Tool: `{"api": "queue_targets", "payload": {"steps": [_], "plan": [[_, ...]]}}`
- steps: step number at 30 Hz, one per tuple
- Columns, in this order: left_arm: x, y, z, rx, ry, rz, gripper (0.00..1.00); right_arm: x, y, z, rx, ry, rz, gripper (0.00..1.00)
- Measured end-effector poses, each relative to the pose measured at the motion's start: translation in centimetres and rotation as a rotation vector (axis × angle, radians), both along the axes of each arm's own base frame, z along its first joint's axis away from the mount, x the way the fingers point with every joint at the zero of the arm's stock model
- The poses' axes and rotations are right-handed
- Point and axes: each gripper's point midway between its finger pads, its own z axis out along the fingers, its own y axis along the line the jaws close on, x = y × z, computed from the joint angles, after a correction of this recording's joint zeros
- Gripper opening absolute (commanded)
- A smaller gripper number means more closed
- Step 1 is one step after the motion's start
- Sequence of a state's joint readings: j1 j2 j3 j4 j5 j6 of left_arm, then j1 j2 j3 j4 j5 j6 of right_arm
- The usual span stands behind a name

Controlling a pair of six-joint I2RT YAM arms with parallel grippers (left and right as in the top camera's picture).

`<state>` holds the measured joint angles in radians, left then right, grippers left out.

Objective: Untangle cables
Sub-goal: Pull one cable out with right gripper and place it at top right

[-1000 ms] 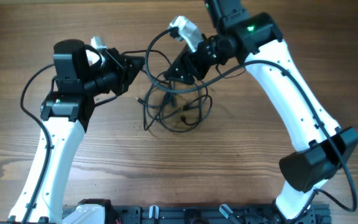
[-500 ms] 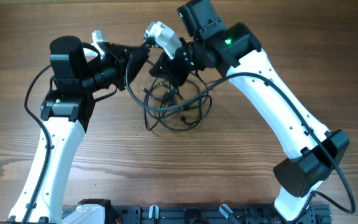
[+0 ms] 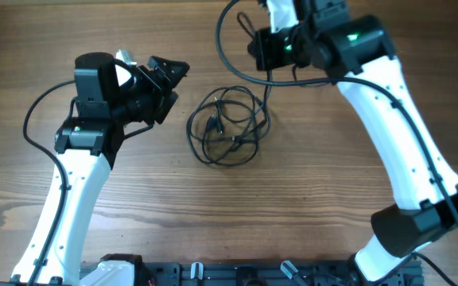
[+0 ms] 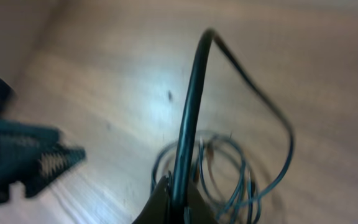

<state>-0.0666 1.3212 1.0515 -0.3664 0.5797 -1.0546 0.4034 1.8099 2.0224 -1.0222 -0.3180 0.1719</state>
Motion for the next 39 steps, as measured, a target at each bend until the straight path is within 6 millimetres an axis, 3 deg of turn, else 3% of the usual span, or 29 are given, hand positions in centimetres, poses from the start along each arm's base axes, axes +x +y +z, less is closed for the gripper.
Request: {"api": "queue_targets", "payload": {"steps": [4, 5, 8, 10, 14, 20, 23, 24, 26, 29, 31, 33, 36, 39], "plan": [[0.1, 0.0, -0.9, 0.025, 0.023, 0.011, 0.83, 0.4, -1.9, 9.0, 0.073, -0.254, -0.020, 0.04], [0.2, -0.1, -1.2, 0.027, 0.032, 0.010, 0.83, -0.3, -2.3, 11.6, 0.081, -0.337, -0.004, 0.04], [0.3, -0.2, -1.9, 0.036, 0.045, 0.003, 0.83, -3.3, -2.1, 15.7, 0.090, -0.470, 0.099, 0.04], [0.3, -0.3, -2.2, 0.063, 0.032, -0.017, 0.84, -4.9, -1.2, 15.5, 0.064, -0.482, 0.187, 0.04], [-0.6, -1.6, -2.9, 0.146, 0.001, -0.102, 0.85, -5.8, -0.2, 10.5, -0.030, -0.332, 0.267, 0.04], [-1.1, -1.7, -4.2, 0.248, 0.014, -0.112, 0.86, -4.3, -3.1, 0.0, -0.281, 0.010, 0.160, 0.04], [-1.0, -1.4, -4.3, 0.264, 0.010, -0.106, 0.87, -2.2, -5.8, -2.1, -0.411, 0.048, -0.015, 0.04], [-1.0, -1.3, -4.4, 0.270, 0.009, -0.102, 0.87, -1.8, -6.8, -2.0, -0.449, 0.040, -0.075, 0.04], [-0.9, -1.1, -4.4, 0.284, 0.008, -0.091, 0.87, -0.6, -9.4, 0.2, -0.523, -0.032, -0.229, 0.04], [-0.8, -0.9, -4.5, 0.293, 0.008, -0.081, 0.88, 1.0, -12.6, 5.7, -0.571, -0.205, -0.431, 0.04], [-0.7, -0.7, -4.5, 0.298, 0.008, -0.076, 0.88, 1.7, -14.6, 10.6, -0.582, -0.364, -0.562, 0.05], [-0.7, -0.7, -4.6, 0.300, 0.009, -0.074, 0.88, 1.7, -15.4, 12.8, -0.606, -0.437, -0.593, 0.04], [-0.6, -0.5, -4.6, 0.312, 0.010, -0.063, 0.88, 1.6, -15.7, 13.8, -0.675, -0.480, -0.547, 0.04], [-0.5, -0.1, -4.7, 0.328, 0.010, -0.046, 0.88, 1.7, -14.0, 13.0, -0.735, -0.494, -0.343, 0.04]]}}
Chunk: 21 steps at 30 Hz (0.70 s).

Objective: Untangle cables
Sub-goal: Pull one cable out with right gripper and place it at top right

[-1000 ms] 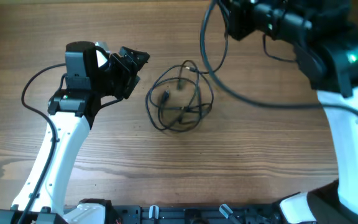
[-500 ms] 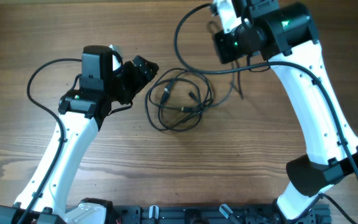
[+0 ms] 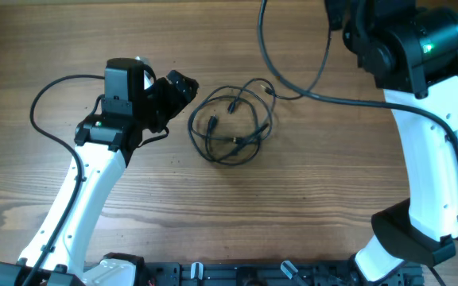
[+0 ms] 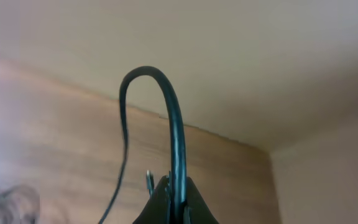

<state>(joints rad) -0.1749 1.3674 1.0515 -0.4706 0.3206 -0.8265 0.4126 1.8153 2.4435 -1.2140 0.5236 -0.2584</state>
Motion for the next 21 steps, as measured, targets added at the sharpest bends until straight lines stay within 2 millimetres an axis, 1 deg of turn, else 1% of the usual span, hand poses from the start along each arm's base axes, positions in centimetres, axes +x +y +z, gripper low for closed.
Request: {"api": "queue_targets", "payload": {"steps": [2, 4, 5, 6, 7, 8, 10, 11, 13, 14, 15, 18, 19, 20, 21], "plan": [[0.1, 0.3, -0.1, 0.013, -0.002, 0.013, 0.88, -0.5, 1.8, -1.2, -0.043, 0.073, 0.149, 0.04], [0.2, 0.6, -0.1, 0.026, -0.004, 0.027, 0.88, -1.4, 3.0, -2.7, -0.105, 0.157, 0.287, 0.04], [0.3, 0.7, -0.2, 0.032, -0.005, 0.034, 0.88, -2.1, 4.1, -4.0, -0.104, 0.214, 0.369, 0.04], [0.3, 0.8, -0.2, 0.036, -0.006, 0.037, 0.88, -2.8, 4.4, -5.2, -0.123, 0.275, 0.419, 0.04], [0.4, 1.0, -0.2, 0.042, -0.007, 0.044, 0.88, -3.5, 4.7, -6.9, -0.144, 0.350, 0.459, 0.04], [0.4, 1.0, -0.2, 0.045, -0.007, 0.047, 0.88, -3.4, 4.7, -8.1, -0.164, 0.394, 0.471, 0.04], [0.4, 1.1, -0.2, 0.049, -0.008, 0.050, 0.88, -2.1, 4.5, -10.7, -0.219, 0.467, 0.452, 0.04], [0.4, 1.1, -0.3, 0.051, -0.008, 0.052, 0.88, -1.5, 4.3, -11.5, -0.238, 0.483, 0.433, 0.04], [0.5, 1.2, -0.3, 0.053, -0.009, 0.055, 0.88, 0.7, 3.4, -12.5, -0.281, 0.470, 0.347, 0.04], [0.5, 1.2, -0.3, 0.054, -0.009, 0.056, 0.88, 1.7, 2.8, -12.5, -0.290, 0.447, 0.298, 0.04], [0.5, 1.3, -0.3, 0.056, -0.009, 0.058, 0.88, 3.0, 1.5, -11.7, -0.291, 0.396, 0.217, 0.04], [0.5, 1.4, -0.3, 0.062, -0.009, 0.063, 0.88, 5.1, -2.8, -9.9, -0.261, 0.297, 0.037, 0.04], [0.5, 1.4, -0.3, 0.061, -0.010, 0.063, 0.88, 5.8, -4.9, -9.3, -0.239, 0.265, -0.031, 0.04], [0.5, 1.4, -0.3, 0.062, -0.009, 0.063, 0.88, 6.4, -7.5, -8.7, -0.207, 0.233, -0.110, 0.04], [0.4, 1.4, -0.4, 0.063, -0.005, 0.063, 0.88, 7.0, -11.1, -8.1, -0.164, 0.195, -0.205, 0.04]]}}
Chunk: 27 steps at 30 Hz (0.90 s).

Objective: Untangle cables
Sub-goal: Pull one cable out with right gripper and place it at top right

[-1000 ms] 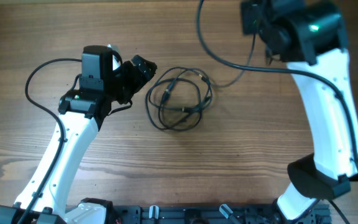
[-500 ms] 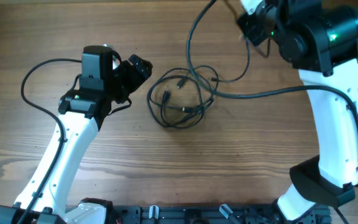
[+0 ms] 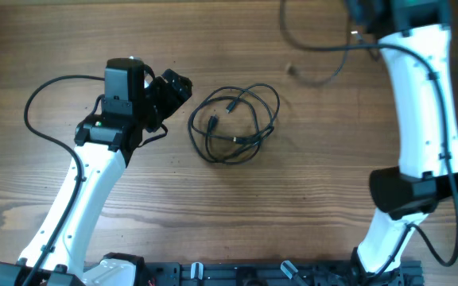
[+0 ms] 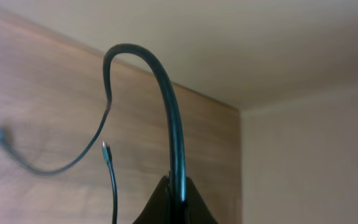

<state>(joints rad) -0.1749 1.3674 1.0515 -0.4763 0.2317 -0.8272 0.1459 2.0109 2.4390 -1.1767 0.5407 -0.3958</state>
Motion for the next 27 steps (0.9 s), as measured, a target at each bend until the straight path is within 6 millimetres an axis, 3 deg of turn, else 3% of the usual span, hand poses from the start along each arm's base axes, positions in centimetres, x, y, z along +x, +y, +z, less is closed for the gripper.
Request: {"api": "queue_targets", "payload": {"steps": [4, 7, 10, 12, 15, 17, 18, 20, 21, 23, 27], "plan": [[-0.4, 0.1, -0.4, 0.008, 0.024, 0.003, 0.88, 0.5, -9.0, 0.4, 0.166, -0.103, -0.153, 0.04], [-0.4, 0.5, -0.6, 0.023, 0.026, 0.016, 0.88, 0.5, -14.8, 1.2, 0.327, -0.203, -0.175, 0.04], [-0.4, 0.5, -0.6, 0.025, 0.027, 0.019, 0.88, 0.2, -18.7, 2.2, 0.442, -0.292, -0.155, 0.04], [-0.4, 0.6, -0.6, 0.027, 0.028, 0.021, 0.88, 0.3, -19.9, 1.7, 0.500, -0.300, -0.135, 0.04], [-0.4, 0.6, -0.8, 0.028, 0.032, 0.021, 0.87, 1.9, -20.8, -2.7, 0.607, -0.242, -0.147, 0.04], [-0.3, 0.6, -1.0, 0.029, 0.039, 0.021, 0.87, 3.2, -21.3, -8.1, 0.693, -0.153, -0.198, 0.08], [-0.3, 0.6, -1.1, 0.030, 0.042, 0.021, 0.87, 3.6, -21.7, -11.8, 0.748, -0.093, -0.262, 0.11], [-0.3, 0.6, -1.3, 0.033, 0.047, 0.023, 0.87, 3.3, -22.2, -15.4, 0.783, -0.033, -0.357, 0.11], [-0.3, 0.6, -1.4, 0.033, 0.048, 0.023, 0.88, 2.8, -22.6, -16.8, 0.792, -0.007, -0.422, 0.18], [-0.3, 0.6, -1.5, 0.034, 0.053, 0.023, 0.88, 1.8, -23.4, -18.0, 0.784, 0.013, -0.531, 1.00], [-0.2, 0.6, -1.6, 0.035, 0.056, 0.023, 0.88, 0.0, -24.6, -18.7, 0.794, 0.003, -0.712, 1.00]]}}
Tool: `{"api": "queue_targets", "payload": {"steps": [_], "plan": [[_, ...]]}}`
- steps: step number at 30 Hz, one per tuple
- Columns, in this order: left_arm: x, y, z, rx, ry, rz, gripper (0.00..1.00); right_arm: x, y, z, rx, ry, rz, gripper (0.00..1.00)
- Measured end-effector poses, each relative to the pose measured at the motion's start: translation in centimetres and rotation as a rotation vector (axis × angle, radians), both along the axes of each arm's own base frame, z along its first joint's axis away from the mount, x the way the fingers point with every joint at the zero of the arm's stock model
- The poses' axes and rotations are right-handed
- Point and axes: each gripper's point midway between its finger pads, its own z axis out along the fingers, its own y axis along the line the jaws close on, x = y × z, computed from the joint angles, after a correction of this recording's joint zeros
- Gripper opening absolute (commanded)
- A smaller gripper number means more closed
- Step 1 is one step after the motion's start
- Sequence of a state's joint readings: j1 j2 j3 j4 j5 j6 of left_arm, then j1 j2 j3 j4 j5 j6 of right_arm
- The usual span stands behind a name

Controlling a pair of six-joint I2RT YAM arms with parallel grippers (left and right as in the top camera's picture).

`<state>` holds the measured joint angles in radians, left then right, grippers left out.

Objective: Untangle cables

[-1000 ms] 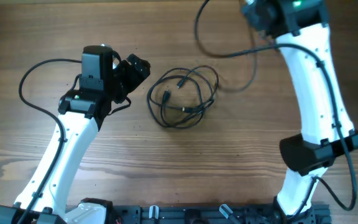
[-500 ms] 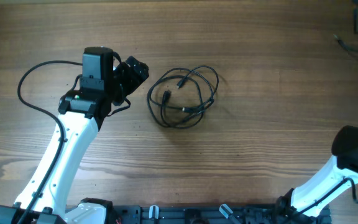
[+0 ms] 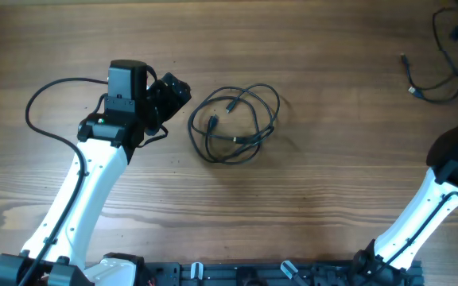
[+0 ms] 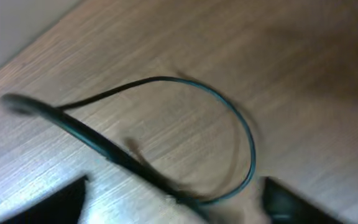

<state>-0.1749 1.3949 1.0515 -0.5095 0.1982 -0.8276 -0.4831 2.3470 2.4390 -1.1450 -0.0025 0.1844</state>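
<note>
A tangle of thin black cables lies coiled at the table's middle. One separate black cable lies in a loose curve at the far right; in the right wrist view this cable loops across the wood. My right gripper hovers low over it, open, with its dark fingers wide apart and the cable running loose between them. In the overhead view only a bit of the right gripper shows at the corner. My left gripper sits just left of the coil, its jaws unclear from above.
The wooden table carries nothing else besides the two arms' own black leads. The left arm crosses the left side. The right arm rises along the right edge. The table's right edge is close to the separated cable.
My right gripper, then shut on the black cable held up at the back right, is now open. The cable lies on the table at the far right. The left arm has barely moved.
First my right gripper was shut on a black cable just above the coil, the cable's tail still in the tangle. Later it held the cable higher and further right while my left gripper had come near the coil. Then the cable hung free; now it lies released.
</note>
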Motion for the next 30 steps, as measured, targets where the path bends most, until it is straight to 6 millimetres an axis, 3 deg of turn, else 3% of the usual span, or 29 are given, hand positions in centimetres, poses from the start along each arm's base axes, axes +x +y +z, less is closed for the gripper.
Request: {"api": "queue_targets", "payload": {"steps": [4, 9, 10, 13, 14, 18, 25, 28, 30], "plan": [[0.0, 0.0, 0.0, 0.000, 0.000, 0.000, 0.88, -0.1, 0.8, 1.7, 0.049, -0.050, -0.023, 1.00], [0.0, -0.2, -0.5, 0.003, 0.014, -0.005, 0.89, -1.9, 3.4, 10.6, 0.038, -0.205, 0.034, 1.00], [0.0, -0.4, -0.9, 0.005, 0.025, -0.010, 0.89, -2.7, 4.5, 13.2, 0.033, -0.249, 0.069, 1.00], [0.0, -0.8, -1.7, 0.009, 0.045, -0.021, 0.89, -3.3, 8.0, 15.8, 0.088, -0.307, 0.240, 1.00], [0.0, -0.8, -1.7, 0.009, 0.046, -0.022, 0.89, -3.4, 8.7, 15.7, 0.103, -0.306, 0.274, 1.00], [-0.1, -1.2, -1.6, -0.005, 0.047, -0.035, 0.88, -3.3, 16.9, 14.7, 0.249, -0.282, 0.595, 1.00], [-0.4, -2.0, -1.5, -0.006, 0.029, -0.121, 0.88, -4.9, 31.1, 13.7, 0.399, -0.175, 0.892, 0.97], [-0.3, -1.7, -1.4, 0.008, 0.014, -0.148, 0.88, -5.8, 34.3, 12.5, 0.444, -0.105, 0.922, 0.91], [0.0, -0.8, -1.3, 0.019, 0.004, -0.146, 0.89, -6.9, 36.5, 10.2, 0.469, -0.001, 0.918, 0.87]]}}
